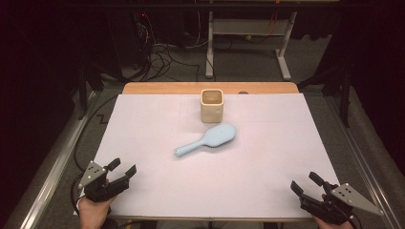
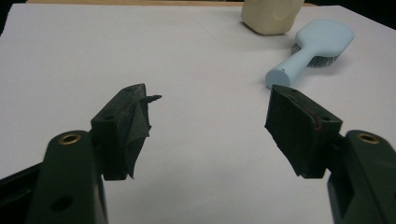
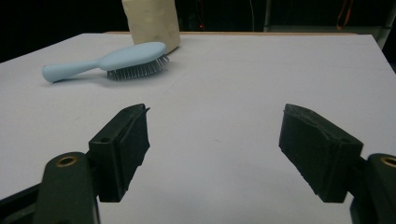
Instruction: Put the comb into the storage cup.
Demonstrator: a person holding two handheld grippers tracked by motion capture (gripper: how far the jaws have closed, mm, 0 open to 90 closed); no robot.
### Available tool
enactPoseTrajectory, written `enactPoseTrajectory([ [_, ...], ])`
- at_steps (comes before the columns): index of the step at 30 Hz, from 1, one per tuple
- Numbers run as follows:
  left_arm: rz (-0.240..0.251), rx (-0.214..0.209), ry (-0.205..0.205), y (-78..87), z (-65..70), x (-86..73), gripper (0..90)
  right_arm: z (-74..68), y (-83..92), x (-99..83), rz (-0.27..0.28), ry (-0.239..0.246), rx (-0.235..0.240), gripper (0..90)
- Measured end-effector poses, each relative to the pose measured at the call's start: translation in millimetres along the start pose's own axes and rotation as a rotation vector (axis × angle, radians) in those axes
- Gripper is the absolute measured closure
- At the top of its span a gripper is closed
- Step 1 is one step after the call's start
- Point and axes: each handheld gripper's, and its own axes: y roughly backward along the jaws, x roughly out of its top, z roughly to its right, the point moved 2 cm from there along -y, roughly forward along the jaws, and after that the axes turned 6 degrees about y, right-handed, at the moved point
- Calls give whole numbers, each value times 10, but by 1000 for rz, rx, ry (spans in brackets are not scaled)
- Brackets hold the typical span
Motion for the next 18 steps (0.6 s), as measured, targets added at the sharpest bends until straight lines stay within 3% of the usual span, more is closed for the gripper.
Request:
enactPoseTrajectory([
  [18, -5, -7, -5, -38, 17, 13, 320, -10, 32, -7, 4, 1, 6, 249],
])
